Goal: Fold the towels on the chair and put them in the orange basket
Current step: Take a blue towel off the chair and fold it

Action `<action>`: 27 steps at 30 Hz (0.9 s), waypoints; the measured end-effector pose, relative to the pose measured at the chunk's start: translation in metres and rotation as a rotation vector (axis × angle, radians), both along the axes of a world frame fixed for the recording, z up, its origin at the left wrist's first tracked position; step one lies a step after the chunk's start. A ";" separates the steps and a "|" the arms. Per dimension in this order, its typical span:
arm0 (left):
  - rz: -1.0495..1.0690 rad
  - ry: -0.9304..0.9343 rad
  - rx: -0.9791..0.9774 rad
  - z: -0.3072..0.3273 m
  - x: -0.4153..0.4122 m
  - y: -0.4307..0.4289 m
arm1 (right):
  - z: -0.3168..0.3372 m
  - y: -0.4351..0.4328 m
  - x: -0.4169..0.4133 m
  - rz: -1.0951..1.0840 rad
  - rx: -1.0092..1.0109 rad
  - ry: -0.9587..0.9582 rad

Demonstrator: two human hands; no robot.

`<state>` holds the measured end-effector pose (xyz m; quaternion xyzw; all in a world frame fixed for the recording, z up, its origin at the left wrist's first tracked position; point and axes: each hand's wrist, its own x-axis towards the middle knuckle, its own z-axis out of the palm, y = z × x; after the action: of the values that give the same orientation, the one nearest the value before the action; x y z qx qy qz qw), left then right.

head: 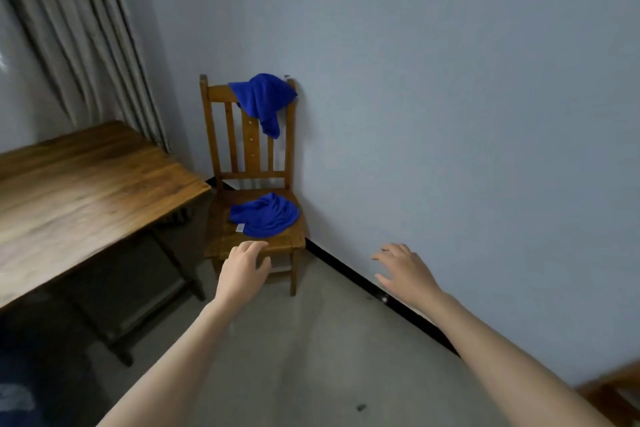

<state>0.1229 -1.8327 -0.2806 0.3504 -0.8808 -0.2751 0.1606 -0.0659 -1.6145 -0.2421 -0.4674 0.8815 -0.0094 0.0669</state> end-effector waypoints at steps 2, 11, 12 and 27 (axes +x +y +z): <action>0.073 0.004 0.033 -0.007 -0.018 0.021 | -0.001 0.008 -0.023 0.049 0.008 0.002; 0.233 -0.094 0.037 -0.028 -0.057 0.021 | -0.024 -0.037 -0.097 0.230 -0.014 -0.064; 0.247 -0.097 0.037 -0.029 -0.063 0.015 | -0.026 -0.048 -0.106 0.256 -0.008 -0.062; 0.383 -0.041 0.141 -0.043 -0.243 -0.103 | -0.038 -0.199 -0.309 0.334 0.093 -0.081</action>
<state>-0.1205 -1.9357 -0.3233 0.5274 -0.7797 -0.2932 0.1670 -0.3745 -1.8130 -0.2798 -0.6028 0.7878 0.0238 0.1244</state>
